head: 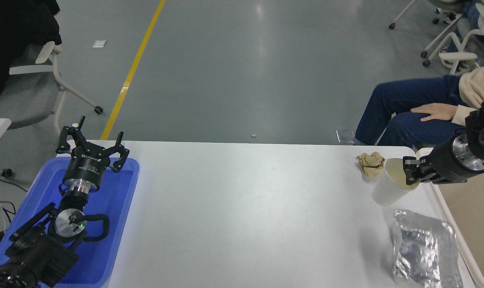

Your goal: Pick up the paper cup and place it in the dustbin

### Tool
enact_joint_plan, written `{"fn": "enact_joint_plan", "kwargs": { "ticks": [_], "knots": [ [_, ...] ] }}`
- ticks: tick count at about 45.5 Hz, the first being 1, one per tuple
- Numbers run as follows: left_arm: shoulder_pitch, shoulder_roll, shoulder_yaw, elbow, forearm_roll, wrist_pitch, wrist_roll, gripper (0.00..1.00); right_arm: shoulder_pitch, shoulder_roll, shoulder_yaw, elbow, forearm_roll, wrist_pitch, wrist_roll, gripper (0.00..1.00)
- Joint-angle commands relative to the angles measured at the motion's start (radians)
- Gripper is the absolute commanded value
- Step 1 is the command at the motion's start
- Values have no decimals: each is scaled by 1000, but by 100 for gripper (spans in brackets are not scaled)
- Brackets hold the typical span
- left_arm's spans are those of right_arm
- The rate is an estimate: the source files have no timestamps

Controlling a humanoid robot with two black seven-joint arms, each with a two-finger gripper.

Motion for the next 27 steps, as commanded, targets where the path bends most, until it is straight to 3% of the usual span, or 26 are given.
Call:
{"fn": "enact_joint_plan", "kwargs": {
  "ticks": [1,27],
  "knots": [
    [0,0,0,0,0,0,-1,100,257,-13,-37,109,-21,105,-1,0],
    [0,0,0,0,0,3,0,100,562,24,-121,127,-21,230,1,0]
  ]
}}
